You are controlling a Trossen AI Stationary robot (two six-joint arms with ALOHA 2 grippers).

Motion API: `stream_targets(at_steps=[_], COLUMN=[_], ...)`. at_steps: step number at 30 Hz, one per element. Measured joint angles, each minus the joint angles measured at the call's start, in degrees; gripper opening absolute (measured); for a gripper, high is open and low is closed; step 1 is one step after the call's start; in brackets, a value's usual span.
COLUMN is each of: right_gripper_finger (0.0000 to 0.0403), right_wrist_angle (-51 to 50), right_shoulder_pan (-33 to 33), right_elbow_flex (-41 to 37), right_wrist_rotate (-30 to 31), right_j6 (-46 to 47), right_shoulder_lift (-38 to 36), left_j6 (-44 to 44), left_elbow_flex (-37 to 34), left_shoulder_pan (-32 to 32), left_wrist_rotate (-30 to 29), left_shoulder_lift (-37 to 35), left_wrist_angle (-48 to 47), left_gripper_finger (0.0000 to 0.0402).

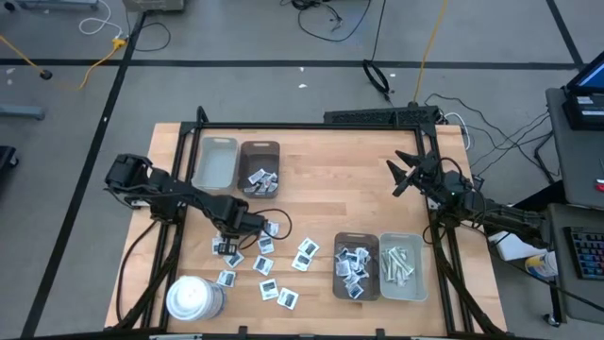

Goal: Pick & Place First Aid Supplies
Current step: Put the white ointment pack into the top black bin

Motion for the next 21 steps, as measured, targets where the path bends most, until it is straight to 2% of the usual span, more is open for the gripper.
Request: stream_targets(at_steps=[7,14,21], right_gripper_finger=[0.0222,0.0219,0.022], right_wrist_angle=[0.0,0.0,0.0], right_shoulder_pan=[0.01,0.02,0.02], right_elbow_flex=[-0.01,-0.02,-0.02], right_wrist_rotate=[-0.01,0.04,0.02], right_j6=[-0.02,0.0,0.0], right_shoulder_lift=[0.0,0.0,0.0], left_j6=[0.42,0.18,-5.09], left_elbow_flex=[-0.02,2.21,5.36], left_shoulder_pan=[1.5,5.4,9.82], left_wrist_rotate=[1.22,3.3,8.23], left_shoulder_lift=[-0.07,-3.39,-7.25], left_wrist_angle=[0.15,-2.7,-5.41], left_gripper_finger=[0.0003,0.0001,0.0001])
